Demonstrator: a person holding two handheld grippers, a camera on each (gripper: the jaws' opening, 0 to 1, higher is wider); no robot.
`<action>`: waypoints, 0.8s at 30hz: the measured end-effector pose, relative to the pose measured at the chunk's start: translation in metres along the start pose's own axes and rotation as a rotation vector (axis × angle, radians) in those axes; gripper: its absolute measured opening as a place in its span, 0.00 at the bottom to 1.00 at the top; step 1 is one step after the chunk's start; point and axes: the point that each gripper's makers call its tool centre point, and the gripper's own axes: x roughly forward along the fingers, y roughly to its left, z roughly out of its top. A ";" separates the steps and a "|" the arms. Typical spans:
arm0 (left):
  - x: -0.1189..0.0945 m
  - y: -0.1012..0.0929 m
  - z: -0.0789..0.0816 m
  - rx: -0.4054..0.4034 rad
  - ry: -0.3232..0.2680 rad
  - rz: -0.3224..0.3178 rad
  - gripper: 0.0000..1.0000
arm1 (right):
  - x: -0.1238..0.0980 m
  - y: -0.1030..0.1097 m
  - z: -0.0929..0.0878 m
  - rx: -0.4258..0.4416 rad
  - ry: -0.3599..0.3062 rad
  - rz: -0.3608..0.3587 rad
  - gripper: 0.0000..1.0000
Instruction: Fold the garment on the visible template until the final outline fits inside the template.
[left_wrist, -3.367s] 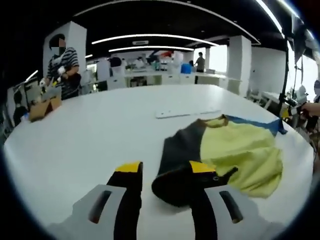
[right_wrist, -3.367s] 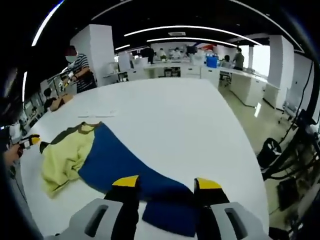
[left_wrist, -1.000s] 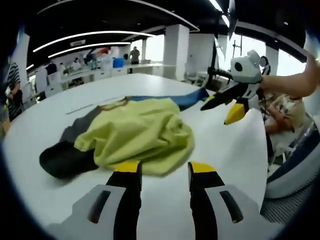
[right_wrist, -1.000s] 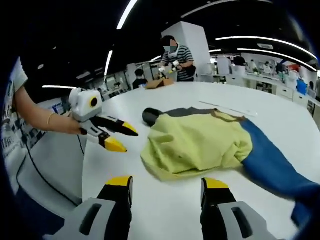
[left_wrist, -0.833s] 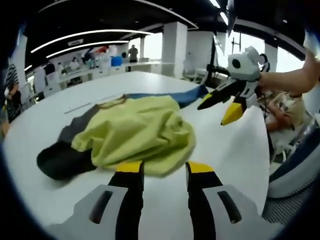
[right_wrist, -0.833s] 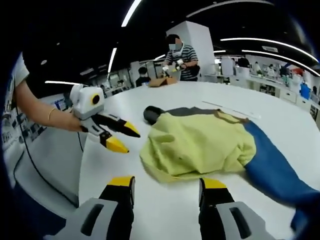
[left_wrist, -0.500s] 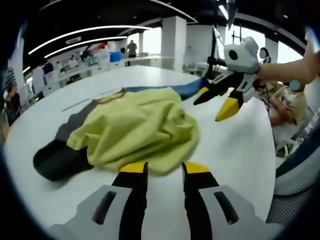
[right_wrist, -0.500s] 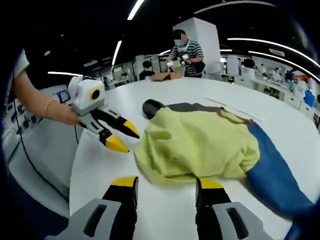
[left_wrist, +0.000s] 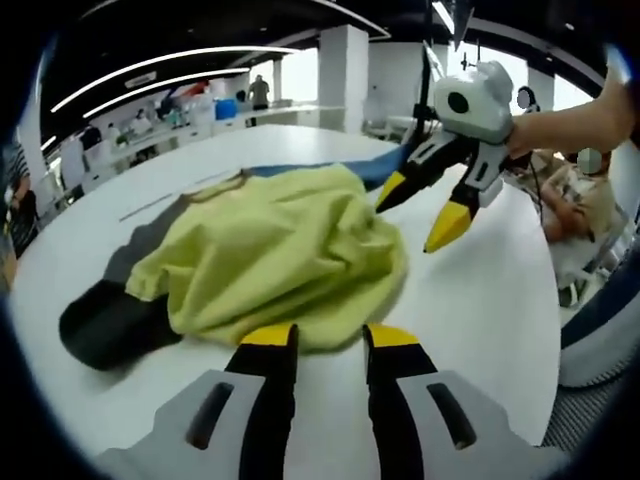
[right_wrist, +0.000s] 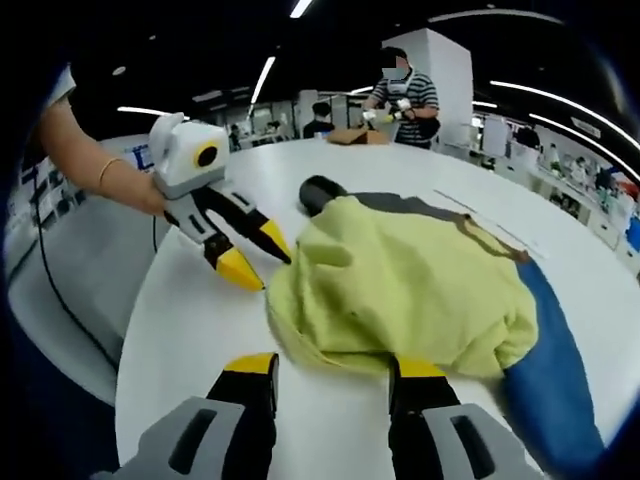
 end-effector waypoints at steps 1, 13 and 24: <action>0.001 0.000 0.000 0.005 0.002 0.000 0.23 | 0.001 -0.001 -0.001 -0.009 0.007 -0.001 0.38; 0.006 0.011 0.000 0.013 0.019 0.055 0.12 | 0.009 -0.014 -0.008 -0.065 0.039 -0.046 0.12; -0.012 0.025 0.022 -0.112 -0.082 0.096 0.03 | -0.001 -0.021 0.007 0.013 -0.020 -0.083 0.00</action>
